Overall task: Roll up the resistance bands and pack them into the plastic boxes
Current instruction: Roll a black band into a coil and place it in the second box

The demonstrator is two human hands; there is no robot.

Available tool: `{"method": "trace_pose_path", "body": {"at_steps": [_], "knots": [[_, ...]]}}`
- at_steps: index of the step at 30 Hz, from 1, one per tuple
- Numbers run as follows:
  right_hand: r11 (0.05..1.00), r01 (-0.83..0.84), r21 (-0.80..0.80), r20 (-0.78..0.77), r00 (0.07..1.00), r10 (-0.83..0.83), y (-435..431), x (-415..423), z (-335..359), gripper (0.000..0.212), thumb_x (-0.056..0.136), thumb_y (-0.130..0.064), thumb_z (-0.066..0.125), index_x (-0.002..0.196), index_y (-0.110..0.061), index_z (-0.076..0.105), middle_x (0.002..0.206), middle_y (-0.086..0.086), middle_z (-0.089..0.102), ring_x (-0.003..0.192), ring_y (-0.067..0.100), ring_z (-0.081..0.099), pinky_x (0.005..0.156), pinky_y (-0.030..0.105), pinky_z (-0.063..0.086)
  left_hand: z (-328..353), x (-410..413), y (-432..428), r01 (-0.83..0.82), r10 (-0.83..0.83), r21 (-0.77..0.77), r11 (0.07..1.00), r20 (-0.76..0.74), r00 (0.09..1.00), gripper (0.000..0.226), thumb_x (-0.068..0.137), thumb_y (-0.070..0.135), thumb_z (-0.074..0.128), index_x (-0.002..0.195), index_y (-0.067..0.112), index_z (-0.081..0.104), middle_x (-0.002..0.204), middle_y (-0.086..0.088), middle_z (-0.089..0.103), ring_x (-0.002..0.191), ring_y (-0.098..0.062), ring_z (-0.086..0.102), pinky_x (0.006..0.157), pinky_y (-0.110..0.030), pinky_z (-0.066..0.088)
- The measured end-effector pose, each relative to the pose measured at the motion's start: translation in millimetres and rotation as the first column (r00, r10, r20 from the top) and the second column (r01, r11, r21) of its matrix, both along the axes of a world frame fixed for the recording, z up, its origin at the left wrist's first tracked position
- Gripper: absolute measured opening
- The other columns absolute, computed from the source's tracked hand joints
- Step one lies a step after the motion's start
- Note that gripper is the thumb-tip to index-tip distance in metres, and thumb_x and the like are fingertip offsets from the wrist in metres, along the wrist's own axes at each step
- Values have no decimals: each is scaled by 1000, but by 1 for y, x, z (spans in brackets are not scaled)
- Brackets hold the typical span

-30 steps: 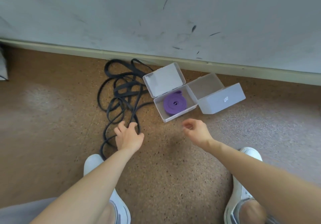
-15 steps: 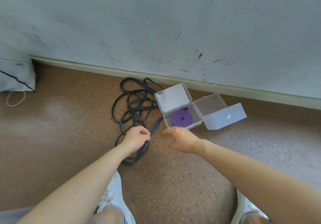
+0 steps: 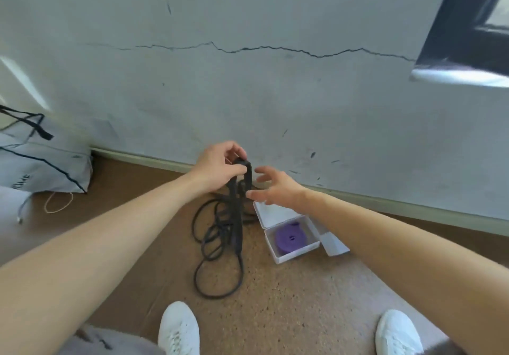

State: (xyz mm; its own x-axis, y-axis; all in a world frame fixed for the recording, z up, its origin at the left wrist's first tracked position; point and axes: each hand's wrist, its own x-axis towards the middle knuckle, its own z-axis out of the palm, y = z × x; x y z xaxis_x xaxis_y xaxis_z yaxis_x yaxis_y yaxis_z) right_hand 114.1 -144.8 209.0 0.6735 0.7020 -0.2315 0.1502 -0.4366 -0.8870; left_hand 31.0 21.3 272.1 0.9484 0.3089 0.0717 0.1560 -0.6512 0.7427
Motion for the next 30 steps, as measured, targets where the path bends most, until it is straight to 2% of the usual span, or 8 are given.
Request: {"method": "trace_pose_path", "body": {"at_steps": [4,6,9,15,17,21,25,30], "knots": [[999,-29,-14,113,993,30,11,14,52,93,77,-44,87,154,-30,37,145,-1,50,121,22,60,102,44,55,60,1,-12,27,-8,-100,995,194,981,16,87,9,77,97,17,68,94,-9,73,90,-29,72,84,-44,62],[997,-79,-8,144,986,80,14,18,75,92,78,-43,86,154,-30,36,143,-2,49,119,20,59,99,40,57,90,1,-21,56,6,-185,981,315,949,16,88,4,76,96,15,68,91,-12,71,88,-33,72,80,-43,63],[996,-91,6,183,979,89,13,19,96,89,80,-40,85,153,-29,36,140,-3,50,113,16,59,87,32,59,126,1,-28,136,26,-307,942,470,882,17,87,4,76,98,14,68,86,-7,71,80,-21,71,73,-32,61],[998,-61,-3,144,988,61,7,14,95,83,82,-37,84,151,-32,39,137,0,51,117,22,59,82,29,57,170,1,-29,441,58,-612,657,624,779,20,92,1,65,103,17,65,98,-5,71,89,-17,69,80,-26,54],[997,-80,-12,135,987,81,9,9,96,68,85,-35,81,144,-28,48,122,-5,57,106,16,60,78,25,54,173,3,-25,480,94,-681,553,623,776,22,96,-2,60,105,17,65,97,-3,71,86,-15,68,81,-26,54],[998,-66,-2,154,986,65,22,3,93,14,92,-34,74,98,-21,71,91,3,70,81,15,61,66,27,50,166,9,-17,471,150,-765,439,579,801,24,96,-1,59,110,16,68,95,0,69,88,-16,63,83,-26,56],[1000,3,28,97,995,-6,24,8,91,16,94,-28,72,99,-12,70,91,7,74,84,18,69,75,28,61,157,11,0,354,264,-808,470,512,818,27,96,1,59,113,19,69,96,4,69,85,-13,66,79,-25,56],[964,151,220,-31,989,-148,12,23,111,24,82,-14,85,91,2,70,86,10,69,82,22,73,81,32,63,128,13,26,48,458,-878,476,294,839,27,94,0,60,114,15,70,102,-5,73,94,-22,69,74,-25,57]]}}
